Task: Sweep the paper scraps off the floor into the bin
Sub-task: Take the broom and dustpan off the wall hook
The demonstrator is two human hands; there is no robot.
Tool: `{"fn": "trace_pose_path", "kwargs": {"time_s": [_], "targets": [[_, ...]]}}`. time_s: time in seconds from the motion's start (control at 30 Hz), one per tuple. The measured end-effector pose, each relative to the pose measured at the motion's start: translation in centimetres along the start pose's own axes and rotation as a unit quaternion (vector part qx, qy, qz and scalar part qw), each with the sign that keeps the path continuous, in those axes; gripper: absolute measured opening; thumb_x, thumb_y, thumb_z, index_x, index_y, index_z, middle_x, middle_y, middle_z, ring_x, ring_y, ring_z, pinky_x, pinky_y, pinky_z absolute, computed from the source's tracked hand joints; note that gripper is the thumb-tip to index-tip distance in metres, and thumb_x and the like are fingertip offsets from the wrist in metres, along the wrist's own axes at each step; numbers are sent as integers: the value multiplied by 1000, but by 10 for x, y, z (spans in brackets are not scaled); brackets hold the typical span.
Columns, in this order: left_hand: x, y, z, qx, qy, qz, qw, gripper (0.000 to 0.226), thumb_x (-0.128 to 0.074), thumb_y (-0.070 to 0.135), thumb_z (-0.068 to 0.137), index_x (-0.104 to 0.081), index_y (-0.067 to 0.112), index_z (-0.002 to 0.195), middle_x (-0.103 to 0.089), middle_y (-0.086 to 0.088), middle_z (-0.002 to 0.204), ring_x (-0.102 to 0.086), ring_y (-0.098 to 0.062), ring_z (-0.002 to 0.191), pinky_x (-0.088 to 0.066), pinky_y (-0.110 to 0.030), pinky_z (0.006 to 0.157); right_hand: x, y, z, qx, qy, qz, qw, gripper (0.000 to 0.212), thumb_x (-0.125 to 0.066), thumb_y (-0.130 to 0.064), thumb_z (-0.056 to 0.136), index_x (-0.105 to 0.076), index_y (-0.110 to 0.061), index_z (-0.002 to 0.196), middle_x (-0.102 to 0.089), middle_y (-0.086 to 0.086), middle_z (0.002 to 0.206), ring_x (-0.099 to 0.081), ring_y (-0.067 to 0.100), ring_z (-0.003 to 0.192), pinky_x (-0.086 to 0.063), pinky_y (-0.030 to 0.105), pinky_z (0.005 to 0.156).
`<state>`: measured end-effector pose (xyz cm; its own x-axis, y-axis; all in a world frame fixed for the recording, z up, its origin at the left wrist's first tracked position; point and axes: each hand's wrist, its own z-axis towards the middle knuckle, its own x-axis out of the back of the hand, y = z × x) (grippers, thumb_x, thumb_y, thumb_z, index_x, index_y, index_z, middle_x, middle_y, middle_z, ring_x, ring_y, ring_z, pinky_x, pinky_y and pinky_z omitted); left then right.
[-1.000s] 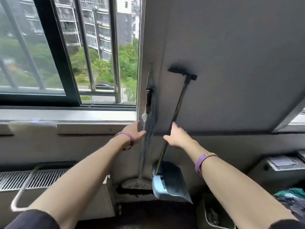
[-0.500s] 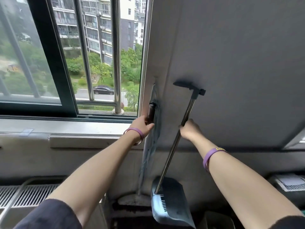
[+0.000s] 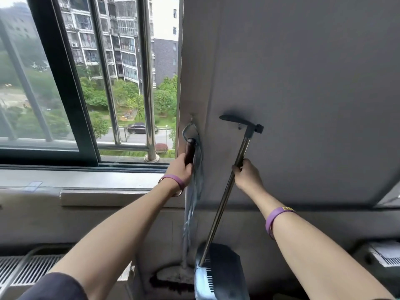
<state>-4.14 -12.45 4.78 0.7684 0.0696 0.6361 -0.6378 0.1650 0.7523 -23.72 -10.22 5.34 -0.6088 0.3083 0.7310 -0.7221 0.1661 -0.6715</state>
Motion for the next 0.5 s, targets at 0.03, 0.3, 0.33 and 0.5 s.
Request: {"fn": "trace_pose_path", "kwargs": {"time_s": [0.03, 0.3, 0.33, 0.5], "targets": [[3, 3, 1, -5, 2, -10, 1000, 22, -44, 8, 92, -54, 0, 110, -64, -22, 100, -61, -36, 93, -49, -40, 84, 2, -1, 0, 5, 1, 6, 1000, 25, -48, -22, 97, -52, -3, 112, -62, 20, 113, -58, 38, 106, -44, 35, 78], [20, 17, -10, -85, 30, -200, 976, 12, -42, 6, 97, -50, 8, 104, -55, -12, 78, -52, -20, 69, -44, -35, 67, 17, -13, -5, 33, 21, 16, 999, 22, -46, -24, 98, -48, -5, 108, -62, 21, 108, -58, 39, 102, -46, 39, 81], [23, 23, -12, -88, 27, -225, 970, 8, -44, 8, 97, -50, 10, 100, -53, -10, 73, -50, -16, 63, -42, -31, 62, 18, -14, -5, 34, 26, 21, 999, 22, -45, -25, 98, -48, -5, 107, -62, 21, 108, -58, 39, 102, -46, 39, 81], [24, 36, -34, -102, -84, -206, 970, 10, -59, 16, 92, -62, 18, 82, -62, 0, 71, -57, -13, 65, -51, -29, 67, 20, -20, -20, 59, -28, 22, 998, 23, -54, -28, 94, -55, -8, 103, -66, 12, 96, -63, 32, 93, -48, 37, 81]]}}
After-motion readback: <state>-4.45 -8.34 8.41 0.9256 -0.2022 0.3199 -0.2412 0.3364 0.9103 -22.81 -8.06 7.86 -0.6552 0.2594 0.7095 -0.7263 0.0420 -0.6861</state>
